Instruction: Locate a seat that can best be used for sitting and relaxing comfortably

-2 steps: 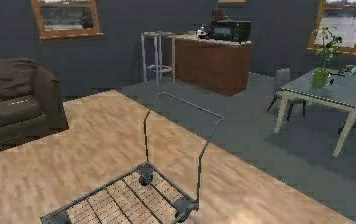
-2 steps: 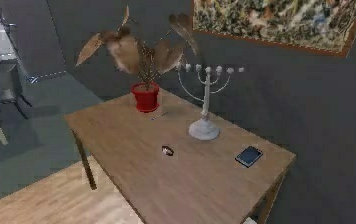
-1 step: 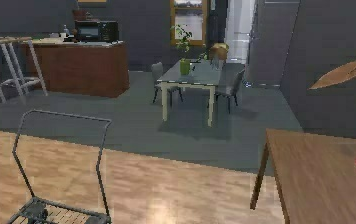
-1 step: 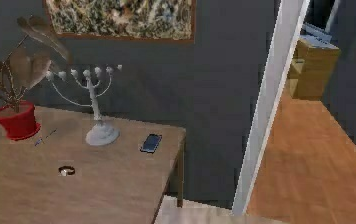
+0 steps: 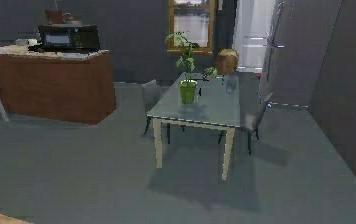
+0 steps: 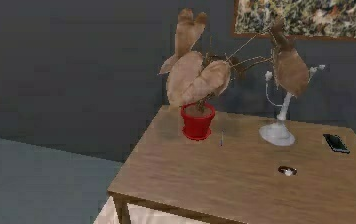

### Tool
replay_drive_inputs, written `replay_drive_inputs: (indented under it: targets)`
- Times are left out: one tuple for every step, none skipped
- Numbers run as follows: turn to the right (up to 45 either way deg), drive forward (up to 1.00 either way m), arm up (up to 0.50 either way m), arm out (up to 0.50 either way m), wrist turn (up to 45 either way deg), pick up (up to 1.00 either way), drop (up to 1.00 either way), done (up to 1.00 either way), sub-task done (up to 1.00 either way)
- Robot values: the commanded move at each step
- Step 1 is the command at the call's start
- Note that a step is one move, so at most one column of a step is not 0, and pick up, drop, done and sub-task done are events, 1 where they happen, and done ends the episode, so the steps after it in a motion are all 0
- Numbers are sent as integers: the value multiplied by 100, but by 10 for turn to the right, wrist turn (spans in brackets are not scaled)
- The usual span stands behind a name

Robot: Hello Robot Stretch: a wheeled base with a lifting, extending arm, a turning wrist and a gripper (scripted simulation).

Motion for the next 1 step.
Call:
replay_drive_inputs:
  targets:
    - [0,10,0,0,0,0,0,0,0]
